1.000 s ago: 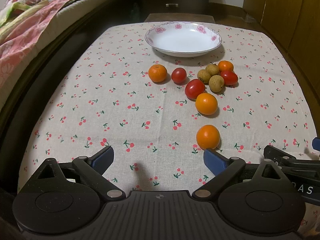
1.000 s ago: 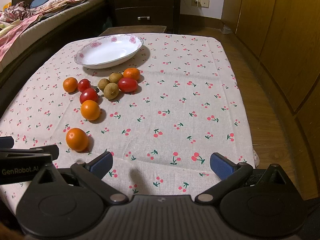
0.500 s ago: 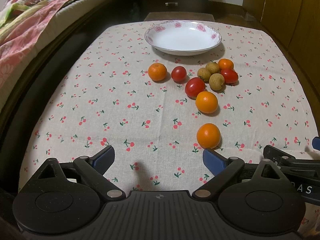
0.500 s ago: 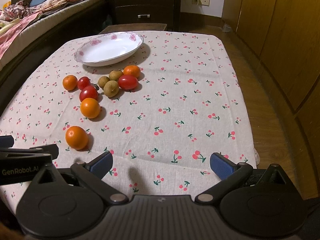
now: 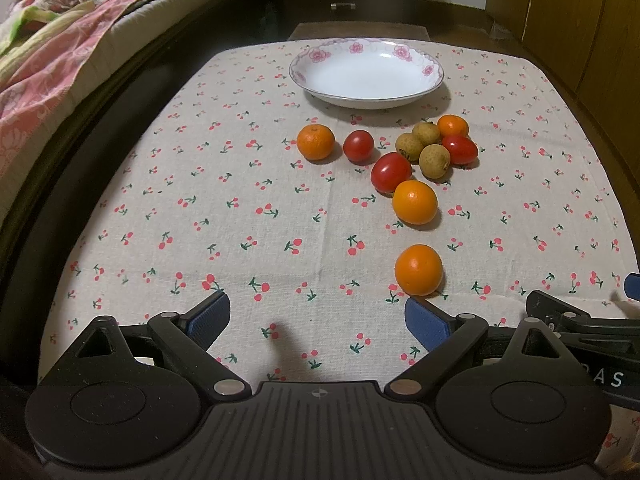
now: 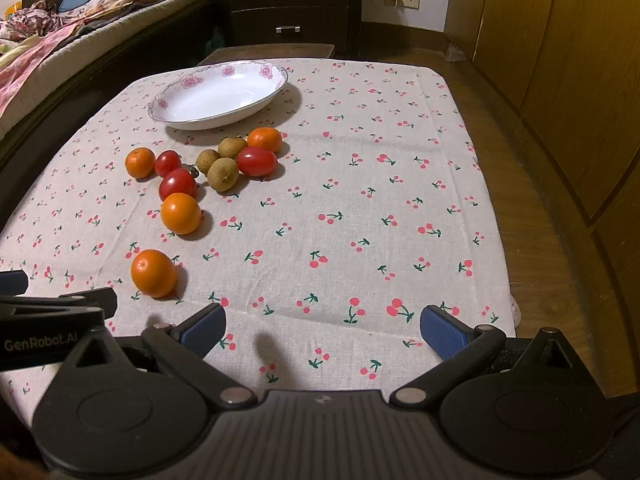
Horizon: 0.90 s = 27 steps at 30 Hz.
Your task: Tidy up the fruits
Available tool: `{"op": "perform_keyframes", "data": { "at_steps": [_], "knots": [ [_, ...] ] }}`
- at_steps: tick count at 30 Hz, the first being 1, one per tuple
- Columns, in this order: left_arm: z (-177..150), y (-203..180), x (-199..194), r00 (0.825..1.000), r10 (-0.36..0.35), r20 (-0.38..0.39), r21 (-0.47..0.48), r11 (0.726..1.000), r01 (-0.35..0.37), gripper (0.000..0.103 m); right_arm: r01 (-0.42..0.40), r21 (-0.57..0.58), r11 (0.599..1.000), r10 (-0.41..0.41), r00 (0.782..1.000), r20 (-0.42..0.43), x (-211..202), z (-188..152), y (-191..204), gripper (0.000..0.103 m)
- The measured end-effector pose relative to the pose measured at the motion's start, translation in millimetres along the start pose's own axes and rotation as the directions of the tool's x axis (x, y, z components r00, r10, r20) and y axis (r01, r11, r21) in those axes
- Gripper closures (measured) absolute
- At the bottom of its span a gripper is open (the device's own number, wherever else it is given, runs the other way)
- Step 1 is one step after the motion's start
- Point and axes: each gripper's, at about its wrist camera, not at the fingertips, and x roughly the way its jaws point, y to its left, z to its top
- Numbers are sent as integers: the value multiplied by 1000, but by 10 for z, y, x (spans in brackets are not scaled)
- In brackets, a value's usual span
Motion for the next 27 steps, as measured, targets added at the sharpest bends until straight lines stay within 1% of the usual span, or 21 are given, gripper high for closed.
{"op": "perform_keyframes", "data": {
  "at_steps": [22, 27],
  "knots": [
    [-8, 27, 41, 1000, 4, -12, -1, 1000, -4, 6, -2, -13, 1000, 2, 1000, -16, 45, 15, 38, 0],
    [2, 3, 65, 1000, -1, -14, 3, 1000, 1, 8, 6, -18, 1000, -6, 1000, -17, 63, 20, 35, 0]
  ]
}}
